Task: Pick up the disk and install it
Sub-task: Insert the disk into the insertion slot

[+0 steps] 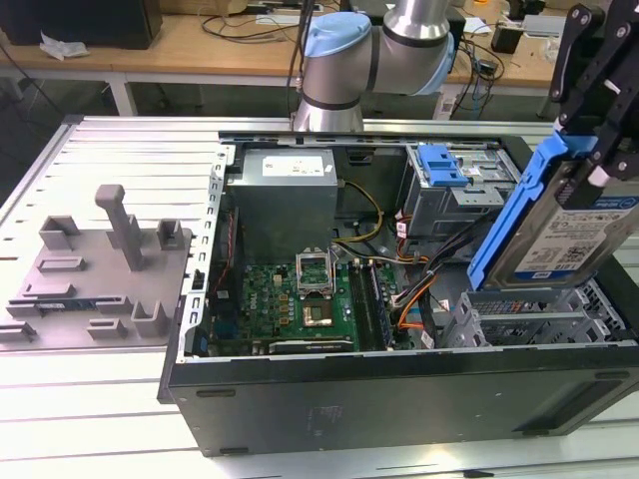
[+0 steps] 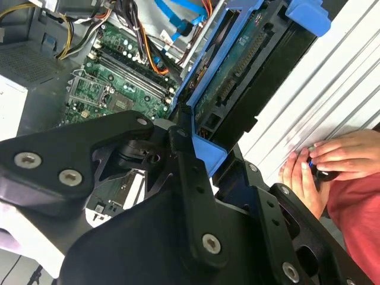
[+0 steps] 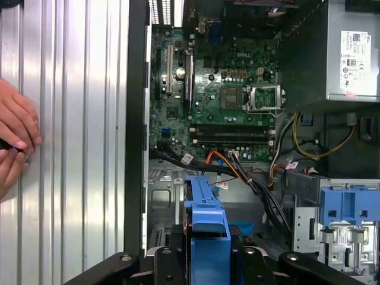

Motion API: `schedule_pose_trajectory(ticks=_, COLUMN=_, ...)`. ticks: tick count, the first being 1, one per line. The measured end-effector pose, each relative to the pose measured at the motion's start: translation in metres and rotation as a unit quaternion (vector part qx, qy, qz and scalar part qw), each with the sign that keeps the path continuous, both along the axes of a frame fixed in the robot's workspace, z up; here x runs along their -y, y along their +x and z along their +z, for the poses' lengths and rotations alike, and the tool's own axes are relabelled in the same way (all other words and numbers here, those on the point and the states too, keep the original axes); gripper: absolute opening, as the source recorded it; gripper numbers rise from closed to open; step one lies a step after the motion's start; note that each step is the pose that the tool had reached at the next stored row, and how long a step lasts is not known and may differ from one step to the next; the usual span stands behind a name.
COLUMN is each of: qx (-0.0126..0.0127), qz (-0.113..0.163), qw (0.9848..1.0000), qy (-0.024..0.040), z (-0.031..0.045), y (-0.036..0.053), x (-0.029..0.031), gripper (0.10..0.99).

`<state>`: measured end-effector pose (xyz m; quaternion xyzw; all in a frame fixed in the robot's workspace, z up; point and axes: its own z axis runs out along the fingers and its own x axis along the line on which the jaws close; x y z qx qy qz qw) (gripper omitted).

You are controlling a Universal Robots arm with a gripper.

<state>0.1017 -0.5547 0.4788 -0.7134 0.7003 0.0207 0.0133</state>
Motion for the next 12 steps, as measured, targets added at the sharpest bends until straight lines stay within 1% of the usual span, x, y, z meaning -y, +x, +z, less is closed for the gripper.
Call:
schedule_pose_trajectory(ticks=2, qx=0.0002, qz=0.0, qw=1.0, qy=0.0011, z=-0.0011, y=0.0046, x=0.0001, gripper=0.369)
schedule_pose_trajectory(ticks=6, qx=0.0004, qz=0.0, qw=1.0, qy=0.0019, z=-0.0032, y=0.0098, x=0.0001, gripper=0.369)
schedule_pose_trajectory(ticks=12, qx=0.0004, qz=0.0, qw=1.0, qy=0.0024, z=-0.0084, y=0.01, x=0.0001, gripper=0.369)
